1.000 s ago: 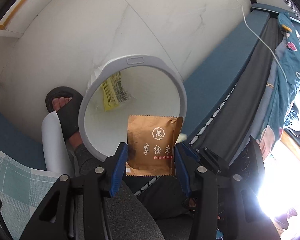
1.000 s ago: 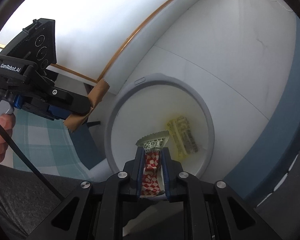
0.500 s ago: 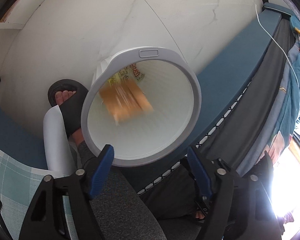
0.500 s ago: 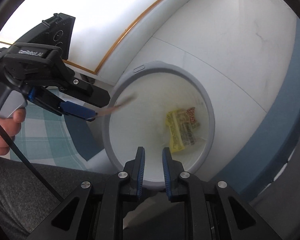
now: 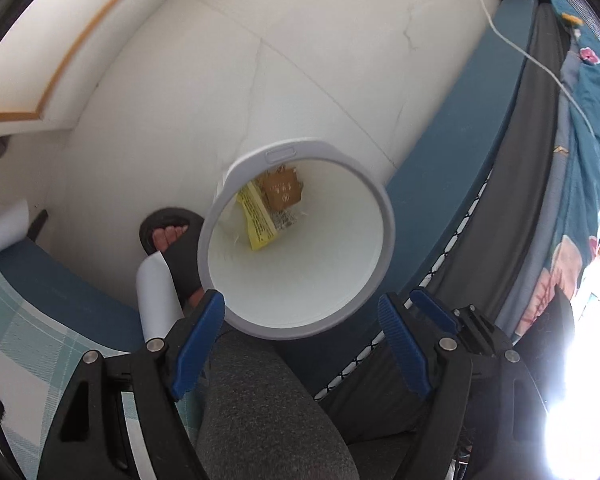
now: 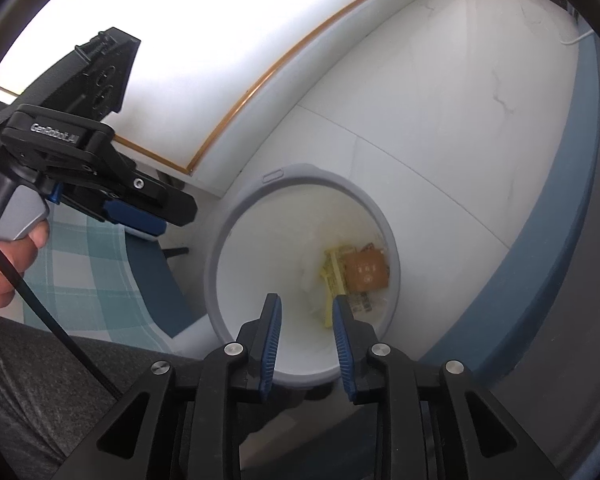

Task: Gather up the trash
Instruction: 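Open the left gripper to drop the brown sachet into the bin, then move both tools back over the table, then grasp a crumpled white tissue with the right gripper and lift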

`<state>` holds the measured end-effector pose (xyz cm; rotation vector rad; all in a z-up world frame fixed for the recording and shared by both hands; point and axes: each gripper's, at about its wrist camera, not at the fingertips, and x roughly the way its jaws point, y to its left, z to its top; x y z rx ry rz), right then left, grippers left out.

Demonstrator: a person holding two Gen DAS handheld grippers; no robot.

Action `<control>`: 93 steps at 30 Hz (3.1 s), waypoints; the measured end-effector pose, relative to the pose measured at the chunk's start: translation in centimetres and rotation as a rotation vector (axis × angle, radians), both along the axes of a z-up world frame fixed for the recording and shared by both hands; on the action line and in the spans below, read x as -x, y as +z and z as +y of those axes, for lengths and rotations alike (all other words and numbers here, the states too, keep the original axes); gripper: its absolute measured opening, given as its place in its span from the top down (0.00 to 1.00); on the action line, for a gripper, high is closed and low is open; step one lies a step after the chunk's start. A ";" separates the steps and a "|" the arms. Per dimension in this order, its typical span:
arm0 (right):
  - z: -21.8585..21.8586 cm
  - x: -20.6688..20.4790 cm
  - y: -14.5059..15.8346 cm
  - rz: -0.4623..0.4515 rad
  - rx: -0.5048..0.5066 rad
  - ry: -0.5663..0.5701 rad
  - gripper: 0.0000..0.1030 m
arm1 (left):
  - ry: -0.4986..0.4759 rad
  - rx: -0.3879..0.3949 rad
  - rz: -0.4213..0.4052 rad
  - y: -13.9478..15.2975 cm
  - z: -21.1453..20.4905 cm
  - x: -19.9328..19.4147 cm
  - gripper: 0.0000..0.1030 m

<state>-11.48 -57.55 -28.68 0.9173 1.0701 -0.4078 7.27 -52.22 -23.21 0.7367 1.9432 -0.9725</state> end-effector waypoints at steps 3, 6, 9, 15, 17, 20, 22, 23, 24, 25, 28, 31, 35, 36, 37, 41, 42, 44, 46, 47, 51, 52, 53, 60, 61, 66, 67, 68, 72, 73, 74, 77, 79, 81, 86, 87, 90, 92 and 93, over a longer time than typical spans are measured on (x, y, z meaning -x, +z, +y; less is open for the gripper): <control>-0.1 0.1 0.7 -0.022 0.004 0.004 0.69 | 0.013 0.039 -0.039 2.0 0.0 -0.6 0.26; -0.1 0.0 1.9 -0.049 0.021 0.007 0.68 | 0.027 0.083 -0.132 4.6 0.3 -1.0 0.26; -0.2 0.1 3.5 -0.082 0.044 -0.004 0.64 | 0.044 0.166 -0.231 7.9 0.7 -1.3 0.26; -0.5 0.3 7.6 -0.160 0.117 -0.017 0.58 | 0.063 0.350 -0.474 15.4 3.0 -0.9 0.26; -0.4 0.4 9.1 -0.196 0.137 -0.015 0.56 | 0.080 0.425 -0.545 18.1 4.3 -0.7 0.26; -0.2 0.5 11.3 -0.249 0.162 -0.004 0.54 | 0.130 0.512 -0.649 21.8 6.6 -0.5 0.26; 0.0 0.4 13.2 -0.278 0.198 0.004 0.54 | 0.189 0.557 -0.715 23.9 8.4 -0.6 0.26; 0.1 0.4 14.0 -0.292 0.212 0.008 0.53 | 0.222 0.578 -0.738 24.7 9.3 -0.7 0.26; 0.3 0.4 14.9 -0.308 0.227 0.013 0.52 | 0.255 0.597 -0.765 25.5 10.4 -0.8 0.26; 0.6 0.2 16.1 -0.331 0.248 0.020 0.50 | 0.288 0.614 -0.797 26.4 11.6 -1.0 0.26; 1.7 -0.3 19.2 -0.375 0.304 0.051 0.47 | 0.387 0.649 -0.899 28.3 15.2 -1.2 0.26; 3.7 -1.2 22.3 -0.443 0.362 0.089 0.45 | 0.476 0.698 -1.003 30.2 19.1 -0.9 0.26; 6.9 -2.0 26.2 -0.528 0.449 0.149 0.40 | 0.584 0.716 -1.085 31.6 23.6 0.0 0.21; 7.9 -2.2 27.3 -0.556 0.463 0.167 0.38 | 0.617 0.718 -1.098 31.9 24.9 0.0 0.17; 8.5 -2.3 27.8 -0.573 0.470 0.179 0.37 | 0.646 0.717 -1.116 32.2 26.1 0.1 0.17; 12.6 -3.4 30.5 -0.644 0.526 0.252 0.33 | 0.764 0.708 -1.197 32.6 31.3 0.1 0.16; 13.4 -3.5 31.1 -0.662 0.539 0.269 0.30 | 0.788 0.700 -1.209 32.5 31.9 0.1 0.15; 15.8 -4.0 32.1 -0.707 0.560 0.310 0.27 | 0.832 0.695 -1.224 32.3 34.3 -0.2 0.12; 17.9 -4.3 32.9 -0.749 0.575 0.349 0.23 | 0.866 0.677 -1.256 32.1 36.1 0.0 0.11; 18.9 -4.6 33.1 -0.764 0.578 0.365 0.22 | 0.881 0.667 -1.275 32.0 37.2 -0.1 0.11; 22.8 -6.2 33.4 -0.809 0.577 0.441 0.18 | 0.951 0.642 -1.329 31.2 41.1 0.0 0.05; 23.8 -7.0 32.9 -0.816 0.578 0.466 0.17 | 0.970 0.636 -1.341 30.9 42.1 0.0 0.04; 24.4 -7.1 32.7 -0.821 0.579 0.484 0.17 | 0.990 0.625 -1.356 30.5 43.2 -0.1 0.03; 29.2 -10.3 30.8 -0.821 0.560 0.585 0.11 | 1.079 0.544 -1.397 27.6 48.6 -0.3 0.02; 30.0 -11.0 30.4 -0.816 0.552 0.603 0.10 | 1.091 0.539 -1.400 27.2 49.4 -0.3 0.01; 32.5 -12.8 28.9 -0.775 0.535 0.686 0.10 | 1.123 0.502 -1.421 24.1 53.1 -0.3 0.01; 33.3 -13.4 28.3 -0.760 0.515 0.719 0.10 | 1.131 0.490 -1.417 23.4 53.8 -0.4 0.01; 33.8 -13.9 27.8 -0.747 0.506 0.737 0.10 | 1.146 0.474 -1.402 22.3 54.4 -1.0 0.01; 35.7 -15.2 25.5 -0.688 0.484 0.799 0.10 | 1.210 0.469 -1.344 19.6 56.6 -1.6 0.01; 36.2 -15.7 24.9 -0.668 0.475 0.817 0.10 | 1.222 0.464 -1.337 19.1 57.1 -1.6 0.01; 36.7 -16.1 24.1 -0.645 0.464 0.835 0.10 | 1.229 0.456 -1.332 18.6 57.4 -1.7 0.01; 37.9 -17.1 22.1 -0.584 0.419 0.881 0.10 | 1.230 0.411 -1.294 17.1 58.3 -2.4 0.01; 38.7 -17.9 20.8 -0.545 0.389 0.909 0.11 | 1.257 0.399 -1.226 16.5 59.1 -3.3 0.01; 39.3 -18.4 19.7 -0.516 0.368 0.930 0.11 | 1.286 0.417 -1.178 16.3 59.9 -3.9 0.01; 40.8 -19.9 16.5 -0.434 0.311 0.976 0.23 | 1.331 0.424 -1.130 15.9 61.3 -4.3 0.01; 41.2 -20.2 15.9 -0.417 0.298 0.982 0.27 | 1.336 0.430 -1.116 15.7 61.5 -4.4 0.01; 42.0 -20.8 14.7 -0.386 0.281 0.996 0.33 | 1.340 0.437 -1.093 15.5 61.8 -4.6 0.01; 42.5 -21.1 13.9 -0.362 0.296 1.005 0.37 | 1.344 0.433 -1.084 15.5 62.0 -4.5 0.01; 42.7 -21.2 13.6 -0.352 0.299 1.008 0.41 | 1.347 0.432 -1.077 15.4 62.1 -4.8 0.01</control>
